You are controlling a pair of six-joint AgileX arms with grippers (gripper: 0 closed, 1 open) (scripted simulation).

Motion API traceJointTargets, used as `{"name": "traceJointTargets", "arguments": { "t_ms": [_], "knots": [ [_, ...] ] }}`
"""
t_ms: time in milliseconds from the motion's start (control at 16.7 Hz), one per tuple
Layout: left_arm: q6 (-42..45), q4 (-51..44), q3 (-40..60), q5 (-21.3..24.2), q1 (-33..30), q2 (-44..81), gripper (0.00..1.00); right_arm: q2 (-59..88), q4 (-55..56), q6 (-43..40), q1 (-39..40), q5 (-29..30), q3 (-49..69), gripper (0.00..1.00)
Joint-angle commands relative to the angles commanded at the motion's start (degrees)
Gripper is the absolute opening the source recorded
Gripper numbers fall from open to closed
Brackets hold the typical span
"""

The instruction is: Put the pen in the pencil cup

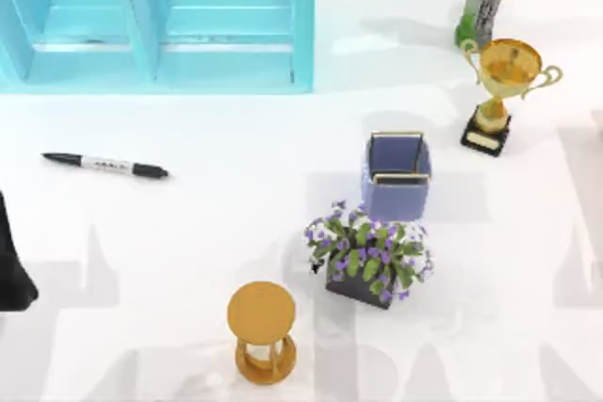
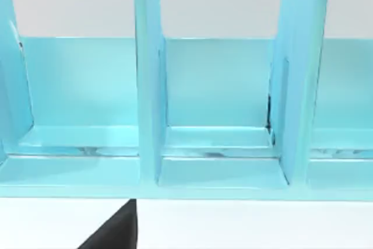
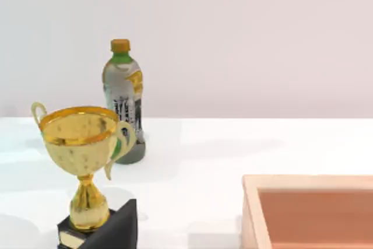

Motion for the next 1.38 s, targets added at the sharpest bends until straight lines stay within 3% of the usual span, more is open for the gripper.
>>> {"name": "traceJointTargets", "arguments": {
  "t_ms": [240, 480, 1380],
  "knots": [
    [-1.74, 0.16, -0.05, 0.42, -0.31, 1.74, 1.0, 0.0, 0.0, 0.0, 0.0, 0.0, 0.0, 1.0],
    [-11.14, 3.13, 1.69, 1.89, -1.45, 11.25, 1.0, 0.0, 0.0, 0.0, 0.0, 0.0, 0.0, 1.0],
    [-68.22, 27.58, 17.98, 5.16, -3.84, 74.44, 1.0, 0.0, 0.0, 0.0, 0.0, 0.0, 0.0, 1.0]
  ]
}}
